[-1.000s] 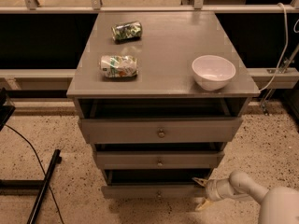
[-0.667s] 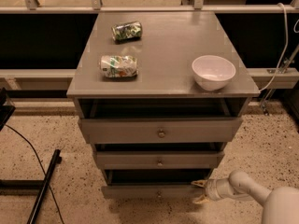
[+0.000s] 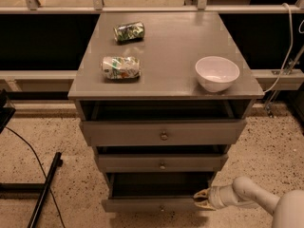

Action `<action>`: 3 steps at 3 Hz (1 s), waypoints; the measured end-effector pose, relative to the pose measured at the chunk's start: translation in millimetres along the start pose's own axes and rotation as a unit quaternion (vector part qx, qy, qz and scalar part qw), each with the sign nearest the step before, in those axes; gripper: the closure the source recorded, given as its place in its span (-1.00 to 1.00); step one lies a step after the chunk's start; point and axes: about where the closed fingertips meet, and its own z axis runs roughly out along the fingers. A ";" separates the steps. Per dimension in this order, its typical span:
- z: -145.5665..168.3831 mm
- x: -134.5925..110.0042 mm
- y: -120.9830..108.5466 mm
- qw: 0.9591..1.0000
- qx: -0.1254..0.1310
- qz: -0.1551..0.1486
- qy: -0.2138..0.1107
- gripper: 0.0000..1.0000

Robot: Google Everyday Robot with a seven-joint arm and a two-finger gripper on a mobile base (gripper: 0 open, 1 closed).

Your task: Open bottom drawer

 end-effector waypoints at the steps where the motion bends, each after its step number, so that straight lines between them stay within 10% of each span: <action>1: -0.7 -0.7 0.2 1.000 0.000 0.000 0.000 0.54; 3: -11.2 -28.0 7.4 1.000 -0.004 -0.020 -0.020 0.23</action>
Offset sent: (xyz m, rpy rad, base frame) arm -0.0391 0.0224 0.0460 0.1145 -0.0270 0.0871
